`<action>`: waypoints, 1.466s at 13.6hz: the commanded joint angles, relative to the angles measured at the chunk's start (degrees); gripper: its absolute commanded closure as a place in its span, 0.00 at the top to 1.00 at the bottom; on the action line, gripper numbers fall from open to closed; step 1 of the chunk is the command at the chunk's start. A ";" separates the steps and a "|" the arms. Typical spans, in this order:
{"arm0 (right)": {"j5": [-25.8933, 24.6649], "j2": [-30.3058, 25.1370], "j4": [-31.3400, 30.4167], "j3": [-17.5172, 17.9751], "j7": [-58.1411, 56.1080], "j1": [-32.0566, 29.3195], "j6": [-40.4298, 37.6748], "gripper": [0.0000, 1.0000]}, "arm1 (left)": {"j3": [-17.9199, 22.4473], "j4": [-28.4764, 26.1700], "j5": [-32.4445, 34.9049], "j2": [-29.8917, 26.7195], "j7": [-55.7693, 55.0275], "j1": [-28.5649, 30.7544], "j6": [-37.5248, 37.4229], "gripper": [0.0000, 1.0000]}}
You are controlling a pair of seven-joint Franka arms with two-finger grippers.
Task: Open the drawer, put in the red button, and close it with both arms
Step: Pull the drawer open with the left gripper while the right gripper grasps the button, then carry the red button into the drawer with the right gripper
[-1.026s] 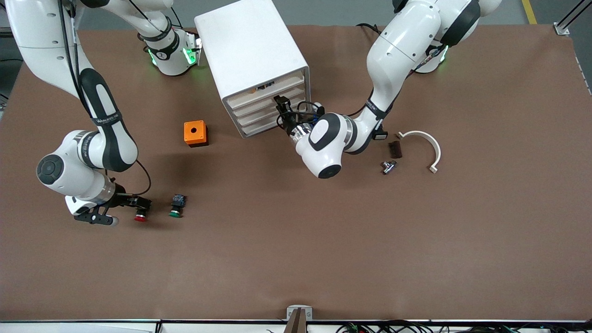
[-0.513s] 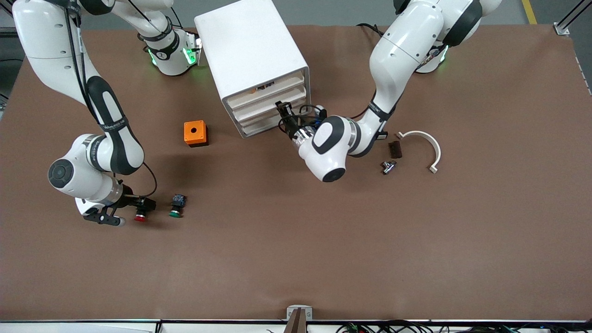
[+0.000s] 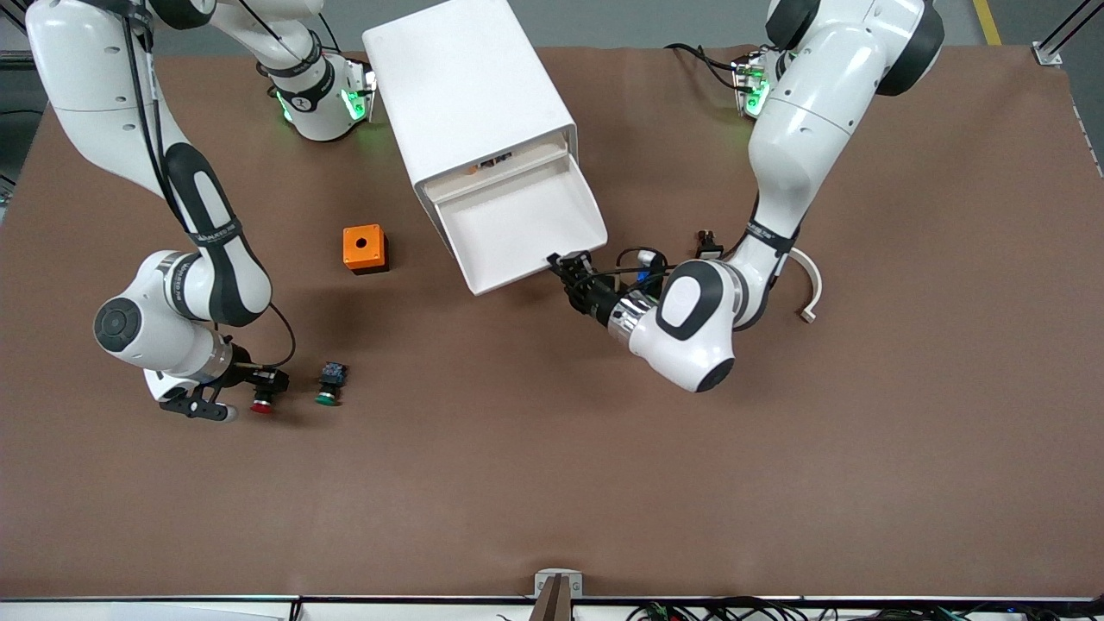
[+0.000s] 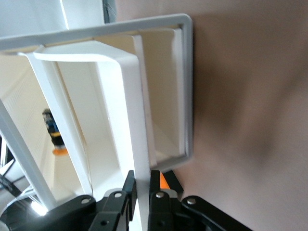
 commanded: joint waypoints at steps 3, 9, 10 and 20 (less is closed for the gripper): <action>0.59 -0.59 1.40 -0.32 0.14 0.27 -2.32 0.00 | -0.15 2.05 -0.60 -0.12 2.33 1.95 1.44 0.93; 0.24 -11.11 4.74 -0.32 12.92 3.33 -22.16 0.00 | 1.60 4.42 12.70 -2.66 4.78 3.46 1.18 0.99; 0.24 -13.32 4.66 -0.32 17.76 4.91 -24.90 0.00 | 1.61 4.51 17.28 -3.10 6.01 3.72 1.18 0.99; 0.24 -23.45 4.04 -0.14 71.82 33.55 -30.39 0.00 | 8.64 4.42 46.56 -11.97 40.35 3.54 1.53 0.99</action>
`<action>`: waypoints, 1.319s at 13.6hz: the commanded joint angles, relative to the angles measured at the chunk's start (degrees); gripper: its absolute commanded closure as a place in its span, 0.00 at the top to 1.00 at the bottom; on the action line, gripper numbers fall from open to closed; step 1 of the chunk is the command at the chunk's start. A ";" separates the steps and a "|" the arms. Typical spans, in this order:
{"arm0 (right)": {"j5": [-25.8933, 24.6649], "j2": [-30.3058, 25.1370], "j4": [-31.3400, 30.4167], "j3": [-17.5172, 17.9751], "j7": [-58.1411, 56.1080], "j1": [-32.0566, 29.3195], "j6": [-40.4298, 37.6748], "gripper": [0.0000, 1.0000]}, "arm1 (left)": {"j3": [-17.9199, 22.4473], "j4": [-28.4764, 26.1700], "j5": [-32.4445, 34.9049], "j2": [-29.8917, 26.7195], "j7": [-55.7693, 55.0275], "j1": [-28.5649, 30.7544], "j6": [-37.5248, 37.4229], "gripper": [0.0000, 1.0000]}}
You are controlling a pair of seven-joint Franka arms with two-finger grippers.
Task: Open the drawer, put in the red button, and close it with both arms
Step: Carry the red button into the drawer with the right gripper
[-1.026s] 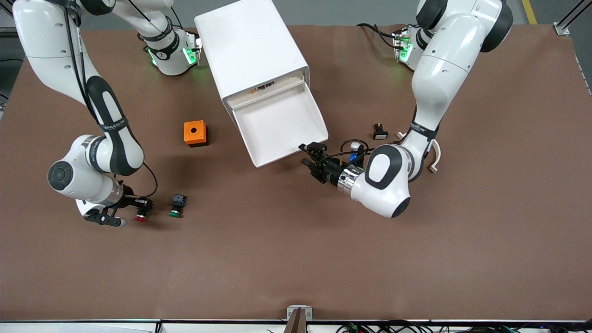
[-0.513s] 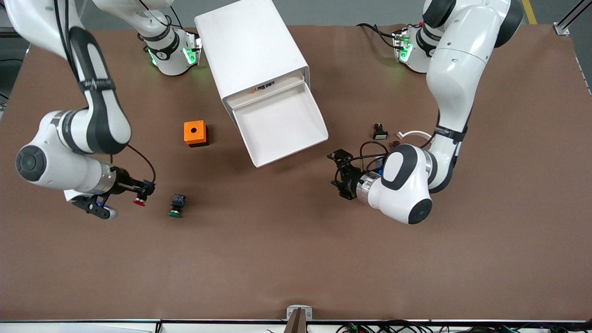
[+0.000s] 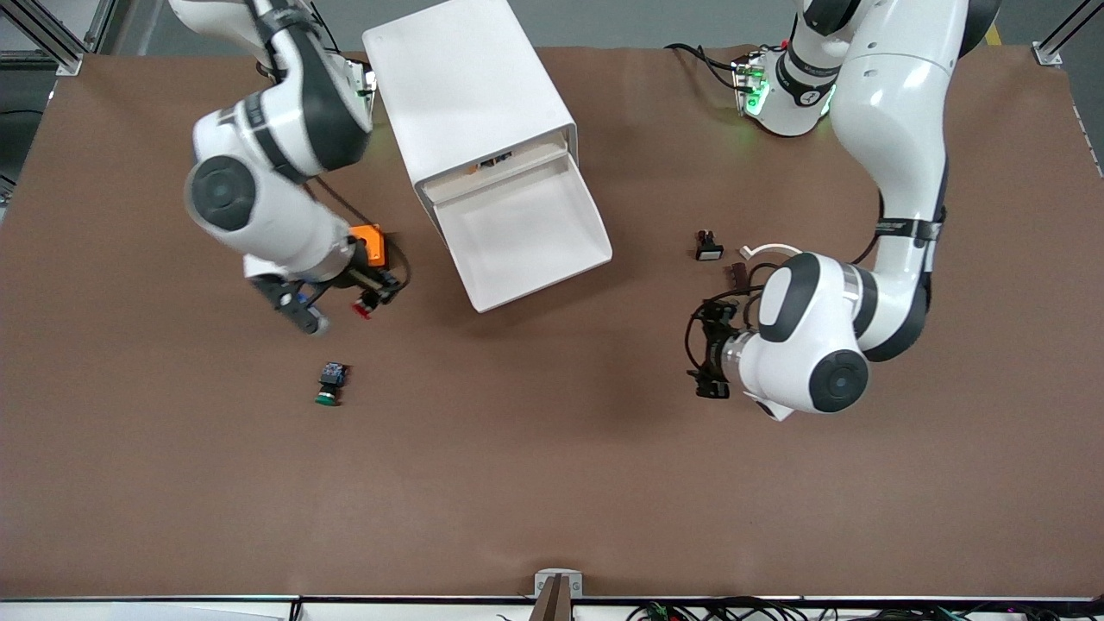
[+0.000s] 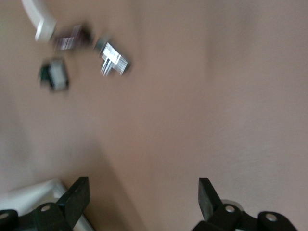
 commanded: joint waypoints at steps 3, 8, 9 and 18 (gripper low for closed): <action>0.23 -0.57 -1.63 -0.88 17.31 10.55 5.36 0.00 | 0.56 -1.53 8.77 -4.75 13.84 -0.15 0.20 1.00; -1.09 2.76 -1.72 -0.88 31.12 17.15 11.78 0.00 | 0.47 -2.40 13.79 -7.13 35.03 -0.06 0.20 1.00; -1.27 3.64 -1.72 -0.88 32.88 18.12 12.74 0.00 | 0.38 -3.10 13.79 -7.65 37.67 -0.06 0.20 1.00; -1.27 7.43 -1.37 -0.88 37.64 20.50 16.97 0.22 | -7.25 -18.04 13.09 -13.81 44.91 -0.76 13.90 1.00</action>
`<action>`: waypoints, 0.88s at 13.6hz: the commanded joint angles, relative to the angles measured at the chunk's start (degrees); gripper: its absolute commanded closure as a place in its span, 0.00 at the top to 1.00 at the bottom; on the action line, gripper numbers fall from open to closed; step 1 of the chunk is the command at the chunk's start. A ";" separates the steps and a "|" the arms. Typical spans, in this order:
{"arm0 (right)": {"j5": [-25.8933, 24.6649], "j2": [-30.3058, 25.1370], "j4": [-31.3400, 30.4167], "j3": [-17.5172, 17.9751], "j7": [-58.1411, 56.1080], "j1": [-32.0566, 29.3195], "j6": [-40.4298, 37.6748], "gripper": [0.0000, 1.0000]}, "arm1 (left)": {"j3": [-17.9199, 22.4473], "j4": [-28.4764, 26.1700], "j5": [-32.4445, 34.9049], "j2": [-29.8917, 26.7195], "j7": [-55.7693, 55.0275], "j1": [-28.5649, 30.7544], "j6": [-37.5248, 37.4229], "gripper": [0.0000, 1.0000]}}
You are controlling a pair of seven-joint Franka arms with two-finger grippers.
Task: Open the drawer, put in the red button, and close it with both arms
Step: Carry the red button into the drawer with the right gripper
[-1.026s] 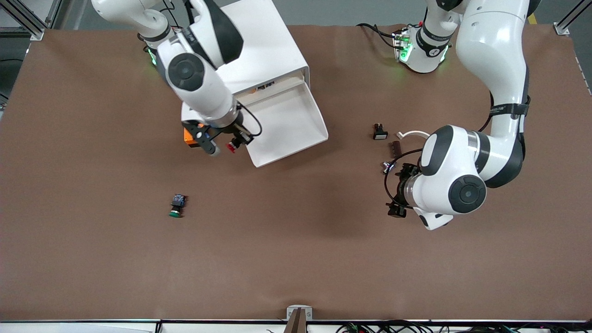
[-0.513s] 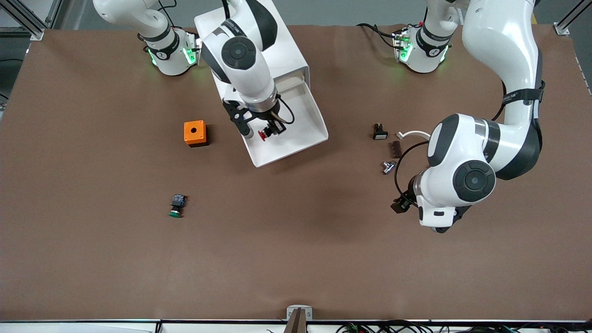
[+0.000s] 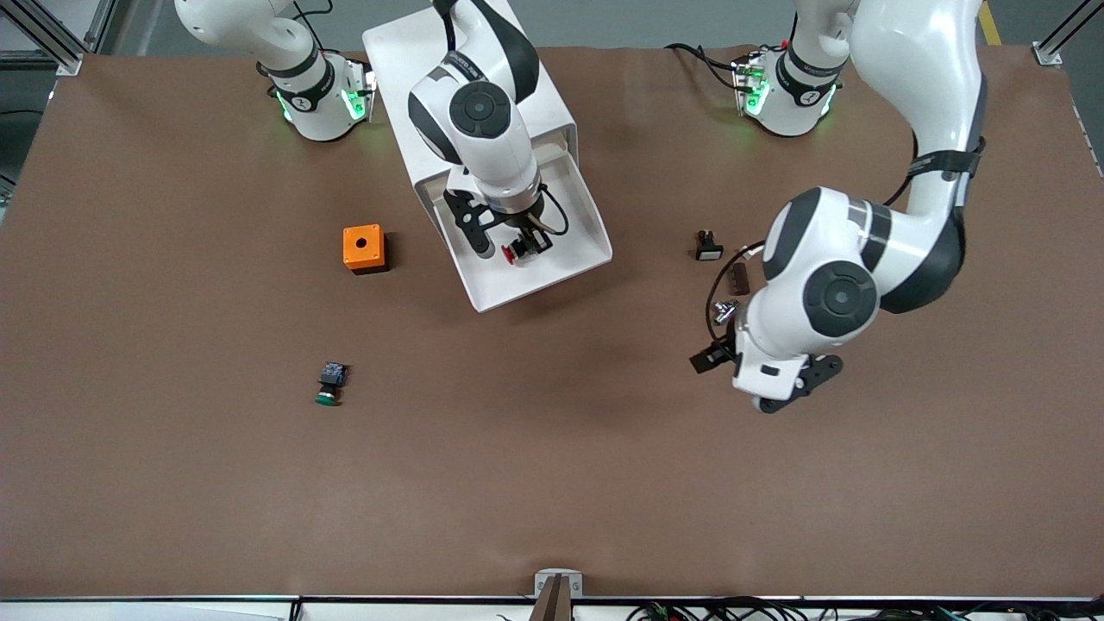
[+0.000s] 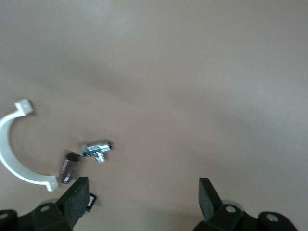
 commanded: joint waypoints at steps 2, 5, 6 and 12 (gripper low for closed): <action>-1.07 0.18 0.66 -0.67 1.63 0.55 0.12 1.00 | -4.08 -8.16 0.34 -2.81 -3.17 -0.21 7.95 1.00; -0.99 0.18 3.64 -0.85 0.40 -0.85 -1.71 1.00 | -6.11 -8.70 0.61 -2.03 -6.18 -1.26 10.34 1.00; -0.99 0.18 5.74 -0.85 -1.69 -2.16 -4.68 1.00 | -6.11 -8.70 0.60 -1.41 -7.49 -2.66 10.87 1.00; -0.99 -0.44 15.50 -1.02 -32.78 -11.12 -23.23 1.00 | -5.85 -8.70 4.54 2.63 -14.80 -11.10 20.80 1.00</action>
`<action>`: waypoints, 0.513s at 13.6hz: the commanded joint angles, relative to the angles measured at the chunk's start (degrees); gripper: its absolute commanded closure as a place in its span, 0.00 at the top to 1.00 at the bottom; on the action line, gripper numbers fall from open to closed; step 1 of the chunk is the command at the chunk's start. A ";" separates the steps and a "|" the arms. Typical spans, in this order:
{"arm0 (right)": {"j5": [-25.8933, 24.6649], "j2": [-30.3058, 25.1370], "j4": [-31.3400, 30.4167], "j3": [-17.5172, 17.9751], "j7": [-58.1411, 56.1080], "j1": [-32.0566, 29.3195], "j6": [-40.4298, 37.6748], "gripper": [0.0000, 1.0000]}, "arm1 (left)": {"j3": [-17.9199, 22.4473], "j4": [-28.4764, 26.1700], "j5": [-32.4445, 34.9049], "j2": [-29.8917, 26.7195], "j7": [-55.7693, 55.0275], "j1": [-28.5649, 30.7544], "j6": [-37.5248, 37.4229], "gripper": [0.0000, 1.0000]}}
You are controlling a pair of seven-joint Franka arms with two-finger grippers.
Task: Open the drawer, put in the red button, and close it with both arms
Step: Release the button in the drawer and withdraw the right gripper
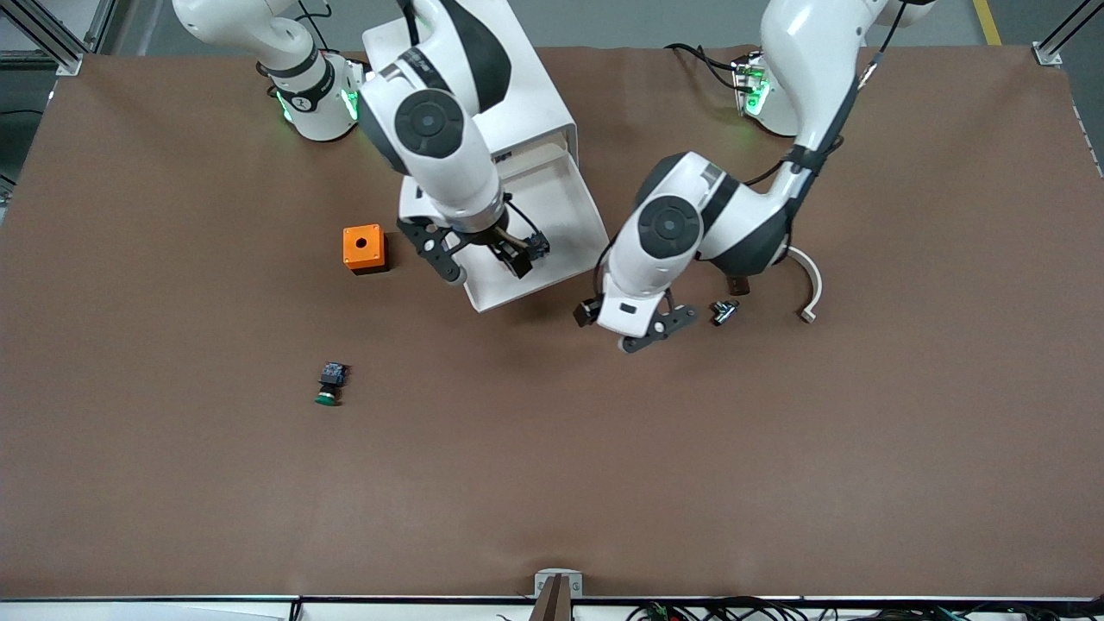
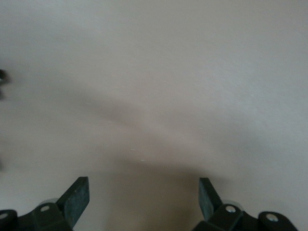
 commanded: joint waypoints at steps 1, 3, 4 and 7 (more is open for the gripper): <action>-0.75 -0.13 5.37 0.61 -13.32 -6.00 -8.86 1.00 | 0.15 0.16 3.81 1.80 -2.21 -2.61 4.15 1.00; -2.14 -0.31 7.40 0.61 -26.04 -10.31 -13.53 1.00 | -0.03 0.25 3.82 2.51 -5.73 -4.46 6.79 1.00; -4.15 -0.48 7.93 0.61 -32.37 -12.68 -15.81 1.00 | -0.03 -0.09 3.30 2.51 -6.35 -5.42 6.71 1.00; -5.75 -1.54 8.64 0.61 -47.41 -20.24 -18.91 1.00 | -0.81 -3.79 3.03 1.72 -9.07 -7.28 6.18 1.00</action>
